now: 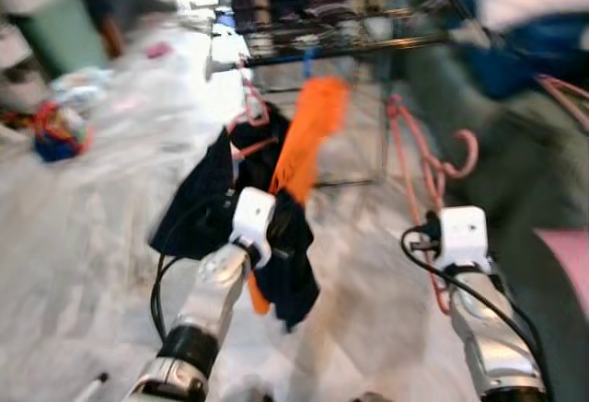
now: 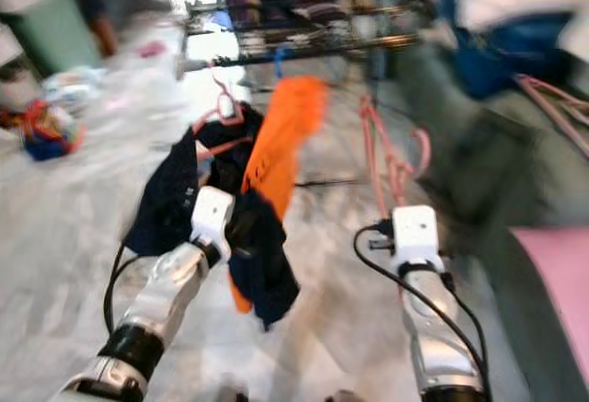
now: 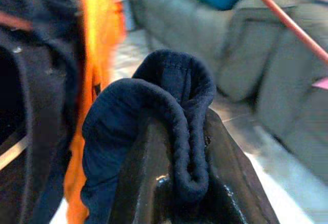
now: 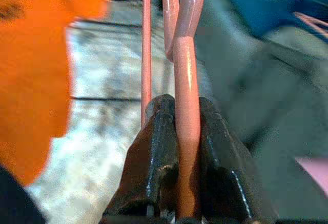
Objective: Hang hanger
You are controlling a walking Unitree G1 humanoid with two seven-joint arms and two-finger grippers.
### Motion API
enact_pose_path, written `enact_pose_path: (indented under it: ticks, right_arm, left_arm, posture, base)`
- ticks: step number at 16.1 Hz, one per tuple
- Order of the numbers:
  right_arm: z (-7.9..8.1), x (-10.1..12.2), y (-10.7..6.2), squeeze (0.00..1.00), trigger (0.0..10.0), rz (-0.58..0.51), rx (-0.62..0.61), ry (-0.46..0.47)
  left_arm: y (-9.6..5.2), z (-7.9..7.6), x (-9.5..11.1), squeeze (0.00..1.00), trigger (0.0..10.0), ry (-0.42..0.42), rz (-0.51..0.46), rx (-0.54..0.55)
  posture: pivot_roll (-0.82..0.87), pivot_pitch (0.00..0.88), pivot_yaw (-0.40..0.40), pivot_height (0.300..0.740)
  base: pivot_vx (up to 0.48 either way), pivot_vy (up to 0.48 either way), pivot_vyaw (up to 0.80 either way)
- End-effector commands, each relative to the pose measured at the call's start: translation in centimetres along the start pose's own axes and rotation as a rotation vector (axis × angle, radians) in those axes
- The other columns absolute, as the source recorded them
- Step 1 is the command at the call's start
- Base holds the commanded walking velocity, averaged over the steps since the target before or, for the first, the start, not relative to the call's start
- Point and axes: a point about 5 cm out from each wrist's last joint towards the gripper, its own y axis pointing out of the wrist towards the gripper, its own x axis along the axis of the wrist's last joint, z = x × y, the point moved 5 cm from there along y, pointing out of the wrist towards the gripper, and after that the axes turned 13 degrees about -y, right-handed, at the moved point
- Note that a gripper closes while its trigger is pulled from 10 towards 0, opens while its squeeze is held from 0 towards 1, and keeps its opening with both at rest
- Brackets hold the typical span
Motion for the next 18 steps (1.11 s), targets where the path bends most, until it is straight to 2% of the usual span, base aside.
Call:
enact_pose_path:
  ticks: [1, 6, 10, 11, 15, 17, 18]
  right_arm:
    - [0.5, 0.5, 0.0, 0.0, 10.0, -0.017, 0.013, 0.012]
    - [0.8, 0.3, 0.0, 0.0, 10.0, -0.01, 0.027, 0.01]
    - [0.8, -0.2, 0.1, 0.0, 10.0, 0.004, 0.036, -0.001]
    - [0.1, -0.3, 0.3, 0.0, 10.0, 0.007, 0.019, -0.007]
    - [-0.7, 0.0, 0.9, 0.0, 10.0, 0.011, 0.002, -0.026]
    - [-0.6, 0.1, 1.3, 0.0, 10.0, 0.022, 0.01, -0.033]
    - [-0.3, 0.4, 1.7, 0.0, 10.0, 0.025, 0.026, -0.043]
  left_arm:
    - [-1.2, 1.2, -2.4, 0.0, 10.0, -0.02, 0.07, 0.044]
    - [-1.1, 1.4, -2.3, 0.0, 10.0, -0.014, 0.067, 0.048]
    - [-1.2, 2.2, -2.4, 0.0, 10.0, -0.015, 0.081, 0.078]
    - [-0.8, 2.4, -2.2, 0.0, 10.0, 0.002, 0.091, 0.095]
    - [-0.1, 3.0, -1.8, 0.0, 10.0, 0.035, 0.128, 0.12]
    - [0.6, 2.5, -1.5, 0.0, 10.0, 0.068, 0.134, 0.1]
    - [1.4, 1.9, -1.0, 0.0, 10.0, 0.101, 0.141, 0.086]
  posture:
    - [-0.05, 0.118, 0.057, 0.74]
    - [-0.04, 0.128, 0.058, 0.74]
    - [-0.05, 0.132, 0.059, 0.74]
    - [-0.05, 0.131, 0.063, 0.74]
    - [-0.05, 0.141, 0.07, 0.74]
    - [-0.04, 0.152, 0.075, 0.74]
    - [-0.05, 0.16, 0.08, 0.74]
  base:
    - [-0.428, 0.0, 0.0]
    - [-0.32, 0.0, 0.0]
    - [0.0, 0.0, 0.0]
    - [0.0, 0.0, 0.0]
    - [0.0, 0.0, 0.0]
    - [0.0, 0.0, 0.0]
    - [0.0, 0.0, 0.0]
